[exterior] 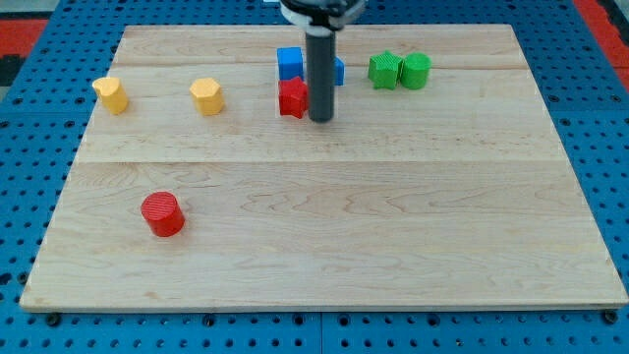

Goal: Move the red circle towards the center

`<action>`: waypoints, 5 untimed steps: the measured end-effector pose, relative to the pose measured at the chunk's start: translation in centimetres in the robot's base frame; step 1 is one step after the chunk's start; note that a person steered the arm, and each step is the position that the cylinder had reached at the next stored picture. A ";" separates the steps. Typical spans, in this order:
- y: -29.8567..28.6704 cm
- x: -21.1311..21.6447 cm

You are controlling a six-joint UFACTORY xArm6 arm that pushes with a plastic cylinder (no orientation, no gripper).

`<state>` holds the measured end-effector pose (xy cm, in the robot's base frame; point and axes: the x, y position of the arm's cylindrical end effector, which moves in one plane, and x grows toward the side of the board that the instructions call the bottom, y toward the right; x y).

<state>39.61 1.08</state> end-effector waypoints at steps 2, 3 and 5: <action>-8.3 17.9; -19.7 18.5; -13.8 11.4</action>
<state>51.02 -12.77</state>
